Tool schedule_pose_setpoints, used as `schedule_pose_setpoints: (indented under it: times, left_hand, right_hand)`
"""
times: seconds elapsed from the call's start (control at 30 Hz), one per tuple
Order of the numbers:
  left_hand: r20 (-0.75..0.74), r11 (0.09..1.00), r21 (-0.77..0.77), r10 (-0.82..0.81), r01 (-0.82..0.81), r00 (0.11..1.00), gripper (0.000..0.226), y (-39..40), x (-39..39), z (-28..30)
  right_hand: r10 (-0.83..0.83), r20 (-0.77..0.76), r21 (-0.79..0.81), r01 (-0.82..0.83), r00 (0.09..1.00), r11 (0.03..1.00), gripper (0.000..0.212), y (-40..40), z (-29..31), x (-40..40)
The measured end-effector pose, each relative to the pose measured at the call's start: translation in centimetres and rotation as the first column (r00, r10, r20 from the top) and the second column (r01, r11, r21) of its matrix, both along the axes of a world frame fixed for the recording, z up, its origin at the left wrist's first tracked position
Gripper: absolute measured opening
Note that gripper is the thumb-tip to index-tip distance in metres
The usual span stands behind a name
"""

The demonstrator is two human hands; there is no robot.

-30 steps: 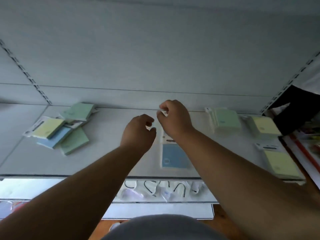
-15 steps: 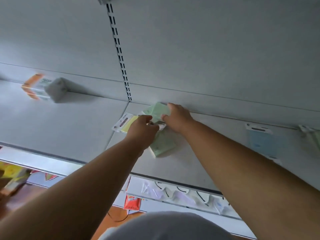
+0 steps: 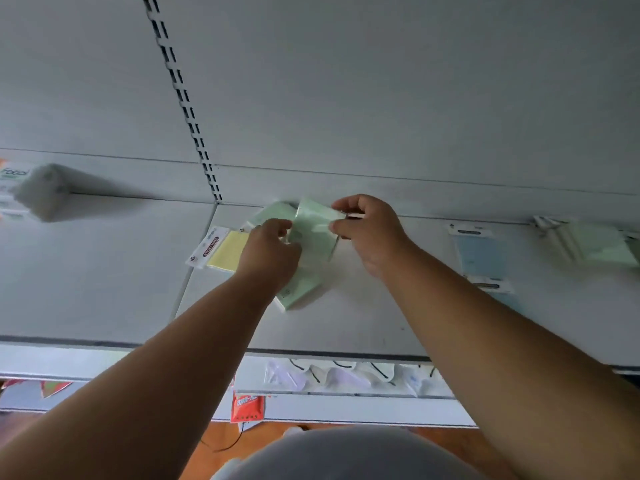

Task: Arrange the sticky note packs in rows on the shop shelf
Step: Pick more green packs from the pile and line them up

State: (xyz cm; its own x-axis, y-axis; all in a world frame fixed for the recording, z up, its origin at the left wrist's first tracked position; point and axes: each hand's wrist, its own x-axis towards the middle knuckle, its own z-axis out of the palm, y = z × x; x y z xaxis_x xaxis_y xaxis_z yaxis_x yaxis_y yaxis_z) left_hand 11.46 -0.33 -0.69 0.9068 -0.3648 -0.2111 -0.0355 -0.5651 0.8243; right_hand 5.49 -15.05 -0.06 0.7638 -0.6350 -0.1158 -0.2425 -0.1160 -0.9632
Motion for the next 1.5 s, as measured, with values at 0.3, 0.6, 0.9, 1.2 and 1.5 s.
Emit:
schedule_pose_setpoints:
  times: [0.3,0.6,0.9,1.2,1.5]
  left_hand:
    - [-0.066,0.951,-0.175,-0.269,0.255,0.961,0.007,-9.7,-12.4,0.9]
    - [0.090,0.871,0.108,-0.489,0.479,0.868,0.042,-24.3,-27.6,-0.9]
    - [0.166,0.749,0.498,-0.577,0.437,0.800,0.038,-31.5,-33.6,-2.0]
    - [0.258,0.867,0.382,-0.433,0.320,0.864,0.032,-27.7,-33.1,-1.9]
    - [0.298,0.972,0.232,-0.054,-0.018,0.953,0.022,-14.8,-23.1,-0.4]
  right_hand:
    - [-0.259,-0.182,0.299,0.305,0.949,0.904,0.012,-9.6,0.1,-15.7]
    - [-0.373,-0.321,-0.123,0.353,0.870,0.928,0.018,-22.7,-0.6,-32.2]
    - [-0.277,-0.674,-0.504,-0.151,0.685,0.851,0.033,-29.1,-1.6,-35.0]
    - [-0.273,-0.430,-0.706,-0.133,0.860,0.695,0.021,-25.5,-1.7,-32.8]
    - [0.125,-0.282,-0.565,-0.270,0.951,0.779,0.017,-12.6,-0.6,-21.6]
